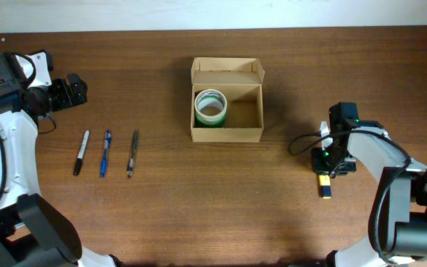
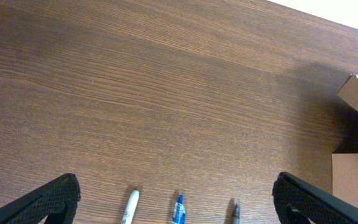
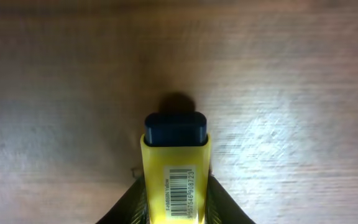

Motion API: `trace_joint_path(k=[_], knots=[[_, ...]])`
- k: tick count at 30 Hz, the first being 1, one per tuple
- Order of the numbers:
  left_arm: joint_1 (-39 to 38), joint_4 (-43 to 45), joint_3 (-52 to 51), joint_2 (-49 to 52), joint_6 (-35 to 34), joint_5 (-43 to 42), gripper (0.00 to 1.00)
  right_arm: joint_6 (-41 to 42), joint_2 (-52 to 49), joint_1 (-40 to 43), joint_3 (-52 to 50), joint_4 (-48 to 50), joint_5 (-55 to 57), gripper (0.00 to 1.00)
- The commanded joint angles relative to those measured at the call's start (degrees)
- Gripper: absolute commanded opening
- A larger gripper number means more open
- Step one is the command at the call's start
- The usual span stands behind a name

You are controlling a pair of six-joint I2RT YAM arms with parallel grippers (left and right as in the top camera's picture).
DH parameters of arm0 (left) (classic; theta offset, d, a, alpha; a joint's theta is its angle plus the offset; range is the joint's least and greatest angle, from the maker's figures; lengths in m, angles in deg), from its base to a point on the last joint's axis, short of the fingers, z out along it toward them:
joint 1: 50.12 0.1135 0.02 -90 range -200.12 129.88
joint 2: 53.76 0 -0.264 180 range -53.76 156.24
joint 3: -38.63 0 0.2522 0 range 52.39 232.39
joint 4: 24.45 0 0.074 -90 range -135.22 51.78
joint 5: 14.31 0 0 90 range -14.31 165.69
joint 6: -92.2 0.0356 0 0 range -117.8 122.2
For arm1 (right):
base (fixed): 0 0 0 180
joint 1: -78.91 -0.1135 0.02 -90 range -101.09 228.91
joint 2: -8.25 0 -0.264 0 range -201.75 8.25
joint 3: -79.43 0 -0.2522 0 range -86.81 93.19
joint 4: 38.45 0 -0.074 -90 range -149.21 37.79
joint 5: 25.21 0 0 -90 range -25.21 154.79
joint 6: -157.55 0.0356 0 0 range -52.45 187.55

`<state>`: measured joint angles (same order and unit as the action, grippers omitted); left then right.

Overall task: Pack container
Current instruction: 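Carry the yellow highlighter into the box and lower it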

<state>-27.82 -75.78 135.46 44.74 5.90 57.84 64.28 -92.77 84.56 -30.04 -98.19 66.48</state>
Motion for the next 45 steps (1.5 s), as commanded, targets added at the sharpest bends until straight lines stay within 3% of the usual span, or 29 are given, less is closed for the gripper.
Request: trace_joint_path(k=[1,11,13,17,23,30,39,45], knots=[[0.26,-0.04,0.81,0.55,1.11,-0.81,0.99,0.07,-0.83,0.24,6.36,-1.66,0.31,0.25],[0.26,-0.07,0.81,0.55,1.11,-0.81,0.99,-1.03,-0.83,-8.26,43.85,-21.77,-1.92,0.15],[0.26,-0.07,0.81,0.55,1.11,-0.81,0.99,-3.04,-0.83,-12.59,52.61,-25.22,-1.90,0.04],[0.26,-0.07,0.81,0.55,1.11,-0.81,0.99,-12.02,-0.83,-22.62,64.39,-28.11,-1.86,0.04],[0.26,-0.07,0.81,0.55,1.11,-0.81,0.99,-33.55,-2.78,-33.55,65.96,-27.96,-0.39,0.04],[0.26,-0.07,0.81,0.55,1.11,-0.81,0.99,-50.49,-12.04,-34.88,65.96,-27.58,-4.76,0.04],[0.26,-0.07,0.81,0.55,1.11,-0.81,0.99,-52.02,-24.59,-34.97,65.96,-26.60,-7.93,0.04],[0.26,-0.09,0.81,0.55,1.11,-0.81,0.99,-52.02,-27.52,-35.85,65.96,-28.24,-8.83,0.04]])
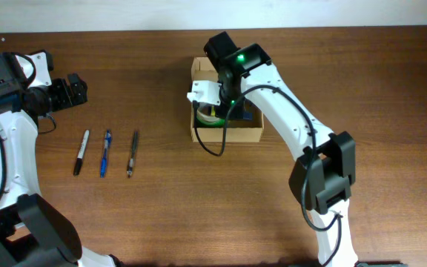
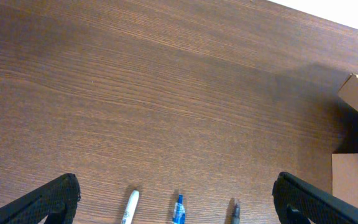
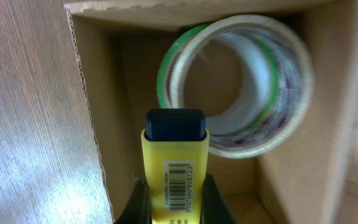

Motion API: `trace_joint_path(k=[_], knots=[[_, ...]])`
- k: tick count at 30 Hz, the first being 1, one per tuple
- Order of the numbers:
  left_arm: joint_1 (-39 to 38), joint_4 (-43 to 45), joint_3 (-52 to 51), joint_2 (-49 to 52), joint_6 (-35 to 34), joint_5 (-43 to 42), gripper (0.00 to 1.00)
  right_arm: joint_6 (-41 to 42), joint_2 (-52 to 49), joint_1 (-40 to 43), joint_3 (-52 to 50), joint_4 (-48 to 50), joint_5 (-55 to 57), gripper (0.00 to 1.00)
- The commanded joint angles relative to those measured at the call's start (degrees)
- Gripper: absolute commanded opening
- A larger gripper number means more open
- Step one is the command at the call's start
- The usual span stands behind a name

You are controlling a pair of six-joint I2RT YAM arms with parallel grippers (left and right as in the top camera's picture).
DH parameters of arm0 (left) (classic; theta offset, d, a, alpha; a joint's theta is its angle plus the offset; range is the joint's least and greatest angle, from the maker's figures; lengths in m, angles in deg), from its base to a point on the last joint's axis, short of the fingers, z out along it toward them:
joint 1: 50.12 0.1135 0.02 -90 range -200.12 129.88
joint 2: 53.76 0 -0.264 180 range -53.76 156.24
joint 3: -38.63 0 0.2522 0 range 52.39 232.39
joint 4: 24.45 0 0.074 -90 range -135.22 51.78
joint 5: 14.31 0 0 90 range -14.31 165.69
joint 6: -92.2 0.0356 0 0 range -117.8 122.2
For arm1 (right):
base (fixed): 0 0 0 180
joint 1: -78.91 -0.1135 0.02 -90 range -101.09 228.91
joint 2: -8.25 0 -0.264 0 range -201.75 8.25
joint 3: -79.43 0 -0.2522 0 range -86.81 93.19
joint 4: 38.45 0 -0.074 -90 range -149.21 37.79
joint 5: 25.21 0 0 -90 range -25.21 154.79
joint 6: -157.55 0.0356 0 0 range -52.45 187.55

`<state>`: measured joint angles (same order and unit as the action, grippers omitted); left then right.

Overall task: Pack container
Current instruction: 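Carry the yellow highlighter into the box and lower it, then open the right gripper and retract the right arm to the side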

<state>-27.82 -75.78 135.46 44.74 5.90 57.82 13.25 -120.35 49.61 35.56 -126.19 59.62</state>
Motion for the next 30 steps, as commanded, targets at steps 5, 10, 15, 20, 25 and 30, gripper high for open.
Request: trace_joint_path(k=[5,10,15,20,25,30], knots=[[0.26,-0.09,0.81,0.55,1.11,-0.79,0.99,-1.01,-0.17,-1.03,0.17,-0.20,-2.73,0.04],[0.26,-0.09,0.81,0.55,1.11,-0.79,0.99,-0.96,-0.17,-1.03,-1.88,-0.31,-3.98,0.04],[0.26,-0.13,0.81,0.55,1.11,-0.79,0.99,-0.98,-0.17,-1.07,-3.85,-0.70,-4.76,0.04],[0.26,-0.20,0.81,0.55,1.11,-0.79,0.99,-0.94,-0.15,-1.07,-3.87,-0.63,-4.74,0.14],[0.26,-0.22,0.81,0.55,1.11,-0.79,0.99,-0.72,0.46,-1.07,-3.85,-0.09,-4.74,0.35],[0.26,-0.22,0.81,0.55,1.11,-0.79,0.99,-0.68,2.75,-1.07,-2.91,0.28,-4.72,0.39]])
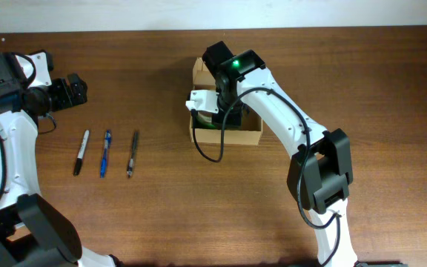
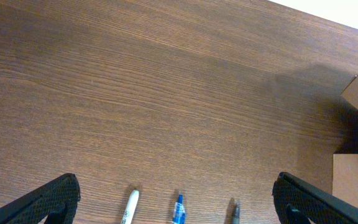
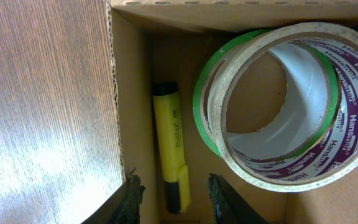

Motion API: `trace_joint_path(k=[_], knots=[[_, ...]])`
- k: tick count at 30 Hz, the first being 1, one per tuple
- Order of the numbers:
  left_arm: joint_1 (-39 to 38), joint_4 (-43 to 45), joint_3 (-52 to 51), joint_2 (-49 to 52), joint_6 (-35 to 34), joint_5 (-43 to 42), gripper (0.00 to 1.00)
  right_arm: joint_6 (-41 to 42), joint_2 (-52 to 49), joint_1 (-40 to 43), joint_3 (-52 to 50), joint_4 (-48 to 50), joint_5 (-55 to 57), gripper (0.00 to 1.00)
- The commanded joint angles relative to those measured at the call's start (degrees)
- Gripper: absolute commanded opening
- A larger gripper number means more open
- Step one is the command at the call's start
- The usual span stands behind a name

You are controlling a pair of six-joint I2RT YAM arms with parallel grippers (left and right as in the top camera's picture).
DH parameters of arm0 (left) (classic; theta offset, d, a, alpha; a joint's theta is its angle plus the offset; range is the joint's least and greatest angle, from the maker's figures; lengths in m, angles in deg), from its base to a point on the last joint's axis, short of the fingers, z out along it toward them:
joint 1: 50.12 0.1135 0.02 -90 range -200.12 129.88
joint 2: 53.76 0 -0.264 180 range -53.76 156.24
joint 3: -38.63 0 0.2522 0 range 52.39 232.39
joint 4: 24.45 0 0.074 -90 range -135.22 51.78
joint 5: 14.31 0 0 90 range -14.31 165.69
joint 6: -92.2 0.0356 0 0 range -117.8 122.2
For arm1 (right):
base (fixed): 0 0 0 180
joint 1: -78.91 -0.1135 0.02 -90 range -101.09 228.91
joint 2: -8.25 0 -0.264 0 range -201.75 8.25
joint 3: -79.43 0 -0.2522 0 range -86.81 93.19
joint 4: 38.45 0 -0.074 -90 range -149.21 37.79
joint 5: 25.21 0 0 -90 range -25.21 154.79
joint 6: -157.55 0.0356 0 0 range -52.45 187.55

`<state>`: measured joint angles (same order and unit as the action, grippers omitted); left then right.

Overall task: Pack container
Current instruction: 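Open the right gripper and retract the right arm to the side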

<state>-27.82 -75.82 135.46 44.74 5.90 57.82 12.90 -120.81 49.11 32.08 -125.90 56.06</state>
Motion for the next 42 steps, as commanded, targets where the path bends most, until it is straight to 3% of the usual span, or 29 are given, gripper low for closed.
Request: trace_joint_path(k=[1,4,9,13,17,23,28,30,33,37,39,42], knots=[[0.26,-0.17,0.81,0.55,1.11,-0.79,0.99,-0.31,3.65,-0.57,0.81,-0.02,-1.14,0.40],[0.26,-0.17,0.81,0.55,1.11,-0.79,0.99,2.34,5.79,-0.50,1.46,0.63,0.74,0.40],[0.26,-0.15,0.81,0.55,1.11,-0.79,0.99,10.21,13.79,1.29,1.55,3.85,5.25,0.52],[0.26,-0.17,0.81,0.55,1.11,-0.79,0.99,23.32,25.53,7.08,1.55,9.11,7.93,0.57],[0.26,-0.17,0.81,0.55,1.11,-0.79,0.99,40.44,36.61,19.61,1.55,13.07,6.93,0.64],[0.26,-0.15,0.81,0.55,1.05,-1.07,0.99,54.49,42.12,42.82,0.92,10.21,-4.28,0.64],[0.24,-1.86,0.81,0.55,1.09,-6.29,0.99,55.80,38.93,51.80,-1.90,2.54,-5.90,0.77],[-0.07,-3.61,0.83,0.46,1.11,-6.73,0.99,55.80,36.83,53.18,-3.78,1.53,-5.90,0.99],[-0.96,-7.82,1.36,0.31,1.09,-3.39,0.99,55.78,33.79,53.88,-5.55,0.74,-5.86,0.99],[-3.08,-16.15,2.10,0.39,1.20,11.74,0.99,55.78,29.05,53.83,-5.75,-0.50,-5.86,0.99],[-3.82,-18.97,2.10,0.96,4.48,14.97,1.00,55.78,26.91,53.83,-5.75,-0.52,-5.86,0.99],[-3.85,-19.80,2.10,1.81,5.86,16.31,0.91,55.78,24.11,53.83,-5.75,-1.38,-5.86,0.99]])
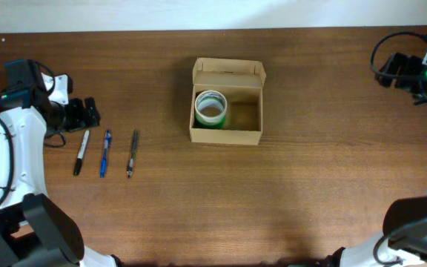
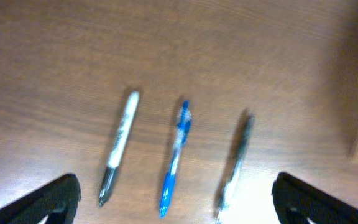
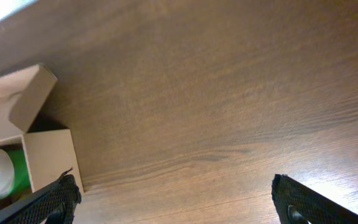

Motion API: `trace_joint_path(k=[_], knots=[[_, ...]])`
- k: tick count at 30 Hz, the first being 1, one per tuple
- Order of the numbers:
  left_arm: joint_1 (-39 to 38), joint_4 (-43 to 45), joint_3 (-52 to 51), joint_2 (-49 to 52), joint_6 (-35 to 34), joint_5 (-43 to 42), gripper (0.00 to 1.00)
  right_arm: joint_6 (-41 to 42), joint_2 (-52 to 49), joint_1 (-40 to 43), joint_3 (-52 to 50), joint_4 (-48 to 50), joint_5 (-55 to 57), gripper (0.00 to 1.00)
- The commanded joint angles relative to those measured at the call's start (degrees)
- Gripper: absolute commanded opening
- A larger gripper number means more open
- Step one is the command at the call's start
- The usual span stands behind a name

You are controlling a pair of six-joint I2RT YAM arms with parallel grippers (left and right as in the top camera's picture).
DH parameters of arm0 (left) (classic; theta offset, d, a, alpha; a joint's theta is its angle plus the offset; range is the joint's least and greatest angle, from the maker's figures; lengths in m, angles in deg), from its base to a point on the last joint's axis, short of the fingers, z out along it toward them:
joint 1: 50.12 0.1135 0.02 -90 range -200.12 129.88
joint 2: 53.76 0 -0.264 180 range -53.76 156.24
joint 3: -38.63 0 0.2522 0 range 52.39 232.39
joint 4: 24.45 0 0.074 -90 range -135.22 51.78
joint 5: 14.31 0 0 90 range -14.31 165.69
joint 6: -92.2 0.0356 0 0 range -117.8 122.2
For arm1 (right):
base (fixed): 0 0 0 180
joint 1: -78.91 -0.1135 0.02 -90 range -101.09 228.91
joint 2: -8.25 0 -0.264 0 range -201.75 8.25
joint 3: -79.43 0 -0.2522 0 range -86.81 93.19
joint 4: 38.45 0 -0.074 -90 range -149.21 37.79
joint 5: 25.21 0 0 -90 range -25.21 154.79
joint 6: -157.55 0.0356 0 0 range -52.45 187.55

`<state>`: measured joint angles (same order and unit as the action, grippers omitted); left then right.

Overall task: Pack container
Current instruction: 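Open the right gripper and retract the right arm to the side, then lower the left gripper onto the black marker and grasp it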

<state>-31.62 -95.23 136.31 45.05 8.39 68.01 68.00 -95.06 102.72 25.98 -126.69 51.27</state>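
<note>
An open cardboard box stands mid-table with a green-edged tape roll inside; the roll and the box also show in the right wrist view. No highlighter is visible. At the left lie a white-and-black marker, a blue pen and a grey pen. My left gripper hangs open just behind them, empty, seeing marker, blue pen and grey pen between its fingers. My right gripper is open and empty at the far right back.
The box's lid flap stands up on its far side. The brown wooden table runs to a white wall at the back. A black cable loops by the right arm.
My right gripper, then open inside the box over the yellow highlighter, is now at the far right back corner. My left gripper has come from the back left to just behind the pens.
My right gripper was shut on a yellow highlighter on the table at the right. Then it held it over the box by the tape roll. Then the highlighter lay in the box beside the roll, gripper open. Now both grippers are empty and the left is near the pens.
</note>
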Motion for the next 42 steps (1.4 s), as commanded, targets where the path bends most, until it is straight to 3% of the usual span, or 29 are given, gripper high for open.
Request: trace_joint_path(k=[1,15,16,19,28,33,35,40,42], knots=[[0.07,-0.85,1.25,1.81,3.85,7.69,0.84,0.68,-2.38,0.22,0.35,-0.61,-1.07,0.99],[0.31,-4.66,1.18,12.33,7.45,13.90,0.82,0.68,-5.81,0.22,0.35,-0.55,-1.07,0.99],[0.42,-4.15,1.18,13.14,7.45,13.99,0.79,0.68,-5.81,0.22,0.35,-0.55,-1.07,0.99],[0.52,-2.23,1.18,15.76,7.67,13.99,0.57,0.70,-5.81,0.22,0.35,-0.55,-1.07,0.99],[0.50,1.27,1.18,21.29,11.02,12.94,0.70,0.68,-5.81,0.22,0.35,-0.55,-1.07,0.99],[0.50,2.08,1.18,23.17,12.81,11.78,0.68,0.68,-5.81,0.22,0.35,-0.55,-1.07,0.99],[0.50,2.05,1.18,23.50,12.79,11.76,0.57,0.68,-5.81,0.22,0.35,-0.55,-1.07,0.99],[0.50,2.21,1.18,23.50,12.76,11.76,0.02,0.68,-5.81,0.22,0.35,-0.55,-1.07,0.99],[0.50,2.21,1.18,23.50,12.79,11.56,0.02,0.68,-5.81,0.22,0.35,-0.55,-1.07,0.99]])
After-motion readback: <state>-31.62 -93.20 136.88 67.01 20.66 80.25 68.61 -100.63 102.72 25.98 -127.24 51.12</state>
